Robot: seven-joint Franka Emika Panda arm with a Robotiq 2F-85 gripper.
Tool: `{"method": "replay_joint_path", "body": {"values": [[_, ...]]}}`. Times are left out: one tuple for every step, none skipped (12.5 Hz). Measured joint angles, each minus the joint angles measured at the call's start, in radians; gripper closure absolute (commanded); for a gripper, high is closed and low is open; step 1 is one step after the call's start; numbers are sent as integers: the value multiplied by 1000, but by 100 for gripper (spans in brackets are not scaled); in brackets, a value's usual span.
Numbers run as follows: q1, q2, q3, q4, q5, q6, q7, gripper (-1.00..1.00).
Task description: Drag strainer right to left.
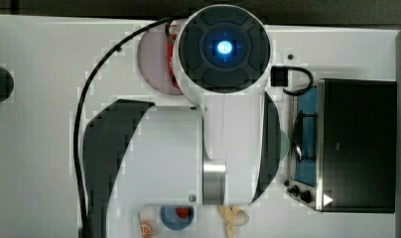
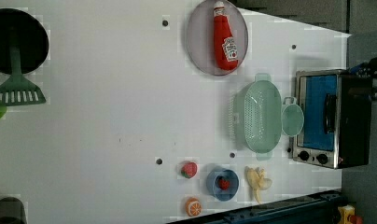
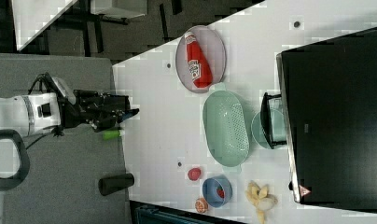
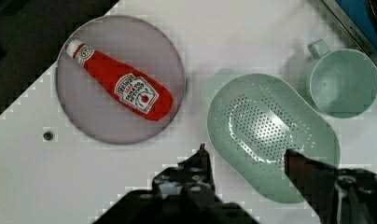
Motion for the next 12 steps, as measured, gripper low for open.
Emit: {"method": "replay_joint_path", "body": {"values": [[-6, -109, -2, -132, 0, -87, 1, -59], [-8, -235, -16, -239, 0, -187, 4, -81], [-5, -361, -40, -327, 0, -238, 6, -99], [-12, -475, -53, -382, -1, -263, 6, -100], [-19, -565, -57, -401, -1, -264, 6, -100], [-27, -633, -58, -397, -13, -249, 6, -100], [-34, -671, -59, -390, -19, -194, 6, -100], [-46, -675, -50, -390, -29, -111, 6, -100], [-44, -650, -43, -394, -36, -44, 8, -100], [-38, -602, -35, -411, -28, 1, 10, -100], [-37, -533, -24, -440, -35, 68, 28, -100], [-36, -452, -15, -472, -37, 148, 65, -100]]}}
